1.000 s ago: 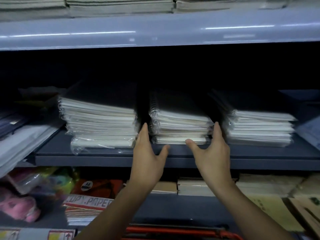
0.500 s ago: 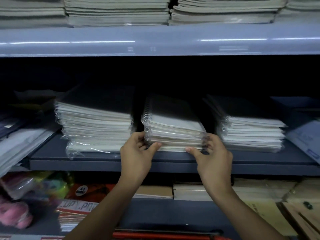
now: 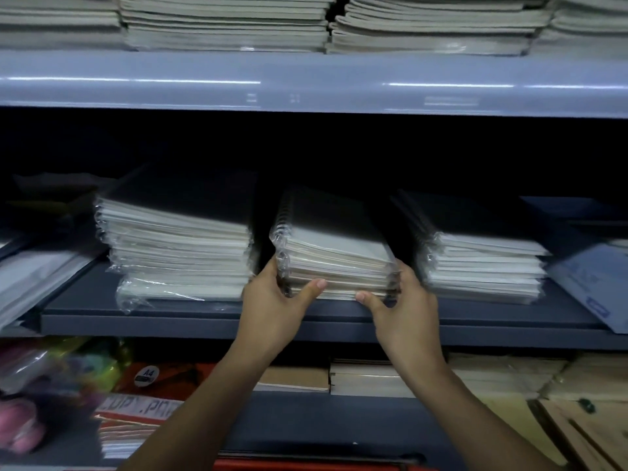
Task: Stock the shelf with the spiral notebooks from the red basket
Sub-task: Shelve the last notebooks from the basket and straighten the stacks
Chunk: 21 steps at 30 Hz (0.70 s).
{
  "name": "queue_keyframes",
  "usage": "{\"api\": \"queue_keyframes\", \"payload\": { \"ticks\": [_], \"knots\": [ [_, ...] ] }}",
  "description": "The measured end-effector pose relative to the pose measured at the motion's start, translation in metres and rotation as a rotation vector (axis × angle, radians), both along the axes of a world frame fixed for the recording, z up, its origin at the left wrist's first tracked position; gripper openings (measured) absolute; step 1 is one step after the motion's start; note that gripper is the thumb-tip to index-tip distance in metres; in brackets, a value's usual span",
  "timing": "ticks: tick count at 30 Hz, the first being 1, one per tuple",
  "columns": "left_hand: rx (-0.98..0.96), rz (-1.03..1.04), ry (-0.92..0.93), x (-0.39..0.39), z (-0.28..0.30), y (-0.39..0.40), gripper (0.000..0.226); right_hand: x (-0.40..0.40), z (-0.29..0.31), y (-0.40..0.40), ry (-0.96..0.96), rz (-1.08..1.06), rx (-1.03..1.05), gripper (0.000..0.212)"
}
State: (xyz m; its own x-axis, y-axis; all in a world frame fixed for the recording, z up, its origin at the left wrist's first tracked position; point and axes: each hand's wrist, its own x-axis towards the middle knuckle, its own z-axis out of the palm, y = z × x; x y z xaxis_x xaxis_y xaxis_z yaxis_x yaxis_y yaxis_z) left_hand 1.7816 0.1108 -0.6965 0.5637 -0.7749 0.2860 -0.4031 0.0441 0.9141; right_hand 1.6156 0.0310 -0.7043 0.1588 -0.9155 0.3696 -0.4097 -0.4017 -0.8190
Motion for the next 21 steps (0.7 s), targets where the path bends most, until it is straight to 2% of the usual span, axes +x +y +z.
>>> {"api": "queue_keyframes", "payload": {
  "ticks": [3, 5, 7, 8, 9, 11, 12, 14, 17, 19, 20, 21],
  "knots": [
    [0.000, 0.024, 0.046, -0.010, 0.004, 0.008, 0.061, -0.008, 0.004, 0.006, 0.021, 0.073, 0.046, 0.072],
    [-0.024, 0.157, 0.129, -0.022, 0.008, 0.024, 0.070, -0.031, 0.015, 0.012, 0.014, 0.071, 0.024, 0.058],
    [-0.114, 0.410, 0.052, -0.040, 0.017, 0.044, 0.054, -0.067, 0.026, 0.017, 0.009, -0.022, -0.099, 0.034],
    [-0.188, 0.488, -0.009, -0.051, 0.021, 0.050, 0.040, -0.086, 0.033, 0.017, -0.002, -0.078, -0.161, 0.026],
    [-0.253, 0.481, -0.053, -0.064, 0.025, 0.052, 0.031, -0.104, 0.037, 0.011, -0.033, -0.131, -0.198, 0.025],
    [-0.307, 0.251, -0.081, -0.095, 0.030, 0.043, 0.021, -0.136, 0.038, -0.006, -0.091, -0.197, -0.195, 0.030],
    [-0.273, 0.090, -0.088, -0.111, 0.030, 0.033, 0.025, -0.147, 0.037, -0.016, -0.099, -0.215, -0.169, 0.038],
    [-0.182, -0.157, -0.101, -0.138, 0.031, 0.010, 0.051, -0.164, 0.033, -0.034, -0.127, -0.219, -0.073, 0.060],
    [-0.092, -0.239, -0.145, -0.160, 0.035, -0.031, 0.080, -0.171, 0.030, -0.059, -0.222, -0.089, 0.106, 0.077],
    [-0.011, -0.225, -0.188, -0.167, 0.037, -0.054, 0.085, -0.168, 0.030, -0.071, -0.300, -0.015, 0.186, 0.073],
    [0.027, -0.223, -0.201, -0.170, 0.036, -0.063, 0.085, -0.166, 0.032, -0.077, -0.338, 0.006, 0.207, 0.063],
    [0.048, -0.224, -0.202, -0.173, 0.035, -0.069, 0.085, -0.165, 0.033, -0.081, -0.362, 0.024, 0.210, 0.043]
  ]
}}
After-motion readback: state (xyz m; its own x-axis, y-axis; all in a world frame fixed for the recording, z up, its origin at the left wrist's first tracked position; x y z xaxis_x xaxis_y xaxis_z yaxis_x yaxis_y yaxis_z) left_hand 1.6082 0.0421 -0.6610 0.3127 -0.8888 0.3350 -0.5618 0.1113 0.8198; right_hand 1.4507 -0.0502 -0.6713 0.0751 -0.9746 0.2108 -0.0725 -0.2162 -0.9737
